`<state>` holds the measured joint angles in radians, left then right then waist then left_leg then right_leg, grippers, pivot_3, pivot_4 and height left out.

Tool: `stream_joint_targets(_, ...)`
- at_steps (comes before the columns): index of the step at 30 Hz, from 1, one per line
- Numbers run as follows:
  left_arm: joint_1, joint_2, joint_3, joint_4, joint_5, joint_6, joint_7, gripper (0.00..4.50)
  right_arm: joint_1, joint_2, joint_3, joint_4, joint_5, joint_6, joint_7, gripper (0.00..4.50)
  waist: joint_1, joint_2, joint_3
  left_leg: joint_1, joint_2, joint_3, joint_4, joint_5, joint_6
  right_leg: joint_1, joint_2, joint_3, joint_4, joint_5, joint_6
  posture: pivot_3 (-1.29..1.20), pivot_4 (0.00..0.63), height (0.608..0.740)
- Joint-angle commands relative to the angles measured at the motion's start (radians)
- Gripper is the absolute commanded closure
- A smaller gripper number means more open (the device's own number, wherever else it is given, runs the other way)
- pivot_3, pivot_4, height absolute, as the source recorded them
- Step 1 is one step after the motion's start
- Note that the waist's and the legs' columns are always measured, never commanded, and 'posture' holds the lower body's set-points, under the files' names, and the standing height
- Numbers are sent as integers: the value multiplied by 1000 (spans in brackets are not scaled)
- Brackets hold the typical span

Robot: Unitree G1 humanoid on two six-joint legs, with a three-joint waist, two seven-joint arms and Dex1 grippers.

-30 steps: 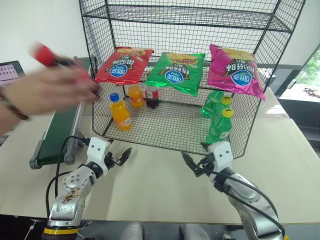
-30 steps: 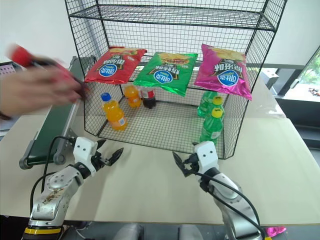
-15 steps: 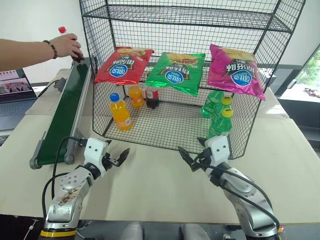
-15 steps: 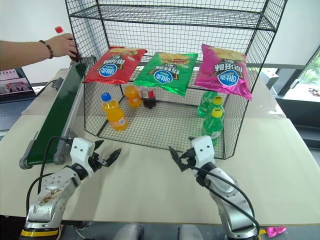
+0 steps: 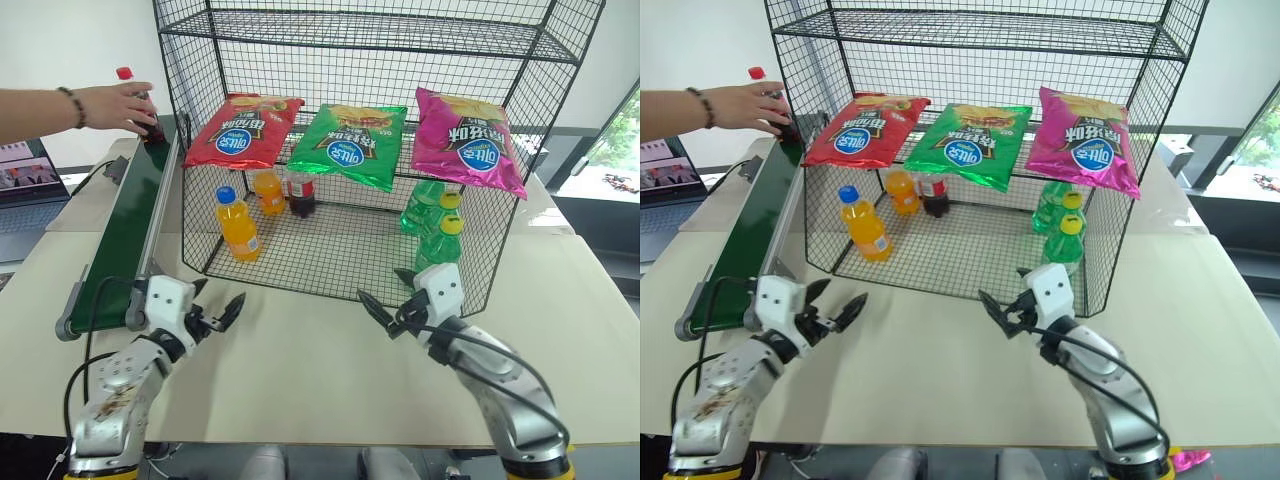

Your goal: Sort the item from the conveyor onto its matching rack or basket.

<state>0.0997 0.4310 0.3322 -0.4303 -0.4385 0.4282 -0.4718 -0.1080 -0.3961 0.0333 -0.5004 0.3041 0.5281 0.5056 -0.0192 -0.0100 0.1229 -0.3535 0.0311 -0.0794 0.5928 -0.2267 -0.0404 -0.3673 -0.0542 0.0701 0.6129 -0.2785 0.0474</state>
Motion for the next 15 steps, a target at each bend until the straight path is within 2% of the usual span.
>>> stream_joint_targets(1,14,16,138,-105,-88,24,43,106,-85,-15,-14,-15,122,-16,124,0,0,0,0,0,0,0,0,0,0,0,0,0,0,0,0,0,150,738)
stream_joint_targets(5,-2,22,261,-116,-126,39,123,106,-204,-18,16,7,213,18,221,0,-1,0,0,1,0,0,1,0,0,1,0,0,0,0,0,0,150,738)
stream_joint_targets(8,-19,17,338,-79,-99,15,208,106,-327,-1,82,54,254,40,306,0,1,0,0,1,0,0,1,0,0,1,0,0,0,1,-1,0,150,738)
stream_joint_targets(12,-39,6,391,-13,-60,-24,280,106,-460,34,135,154,248,31,357,0,2,0,0,1,0,-1,1,0,0,0,0,-1,0,3,-5,0,150,738)
stream_joint_targets(15,-30,-15,384,22,-48,-59,287,106,-533,79,158,224,243,1,394,0,3,0,0,1,0,-1,1,0,0,0,0,-1,0,4,-6,0,150,738)
